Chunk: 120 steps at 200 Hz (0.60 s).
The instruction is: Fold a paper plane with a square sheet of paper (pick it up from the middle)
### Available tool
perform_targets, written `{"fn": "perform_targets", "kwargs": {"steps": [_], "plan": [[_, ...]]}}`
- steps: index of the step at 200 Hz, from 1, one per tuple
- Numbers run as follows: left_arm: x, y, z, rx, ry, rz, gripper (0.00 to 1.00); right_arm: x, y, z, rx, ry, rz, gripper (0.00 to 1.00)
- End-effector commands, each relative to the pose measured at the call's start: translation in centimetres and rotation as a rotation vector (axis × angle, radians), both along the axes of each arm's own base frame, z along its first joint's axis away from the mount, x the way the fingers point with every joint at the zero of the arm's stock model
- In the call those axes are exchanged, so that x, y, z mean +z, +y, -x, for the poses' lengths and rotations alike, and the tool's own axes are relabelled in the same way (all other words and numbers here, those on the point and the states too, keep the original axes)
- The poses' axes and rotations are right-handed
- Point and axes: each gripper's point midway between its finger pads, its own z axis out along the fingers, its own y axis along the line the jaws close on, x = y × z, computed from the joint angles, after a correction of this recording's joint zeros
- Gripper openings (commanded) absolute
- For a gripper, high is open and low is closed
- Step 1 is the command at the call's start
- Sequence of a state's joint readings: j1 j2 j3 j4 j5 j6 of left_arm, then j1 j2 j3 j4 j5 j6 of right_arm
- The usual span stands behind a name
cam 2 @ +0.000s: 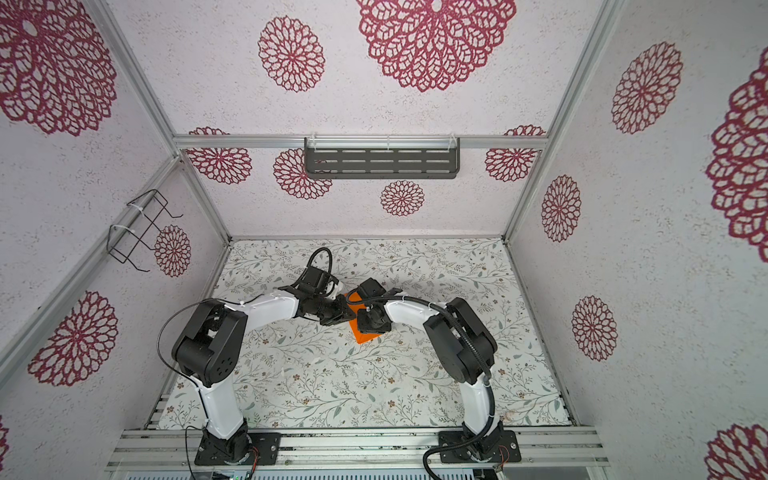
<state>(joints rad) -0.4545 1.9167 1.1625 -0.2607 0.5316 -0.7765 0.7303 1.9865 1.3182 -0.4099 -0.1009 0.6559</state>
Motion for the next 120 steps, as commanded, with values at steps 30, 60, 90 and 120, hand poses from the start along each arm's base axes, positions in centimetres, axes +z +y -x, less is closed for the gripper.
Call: {"fn": "perform_targets", "kwargs": {"steps": [30, 60, 90, 120], "plan": [[-2.9, -0.4, 0.0, -0.008, 0.057, -0.019, 0.10, -7.5, -3.7, 3.9, -0.009, 0.168, 0.190, 0.37], [-3.4, -0.3, 0.1, -0.007, 0.067, -0.028, 0.09, -7.6, -3.8, 4.0, -0.007, 0.168, 0.193, 0.37], [-4.0, -0.1, 0.2, -0.008, 0.077, -0.041, 0.09, -7.7, -3.8, 4.1, -0.006, 0.172, 0.197, 0.37], [-4.3, -0.1, 0.1, -0.011, 0.078, -0.047, 0.10, -7.7, -3.9, 4.2, -0.005, 0.172, 0.198, 0.36]]}}
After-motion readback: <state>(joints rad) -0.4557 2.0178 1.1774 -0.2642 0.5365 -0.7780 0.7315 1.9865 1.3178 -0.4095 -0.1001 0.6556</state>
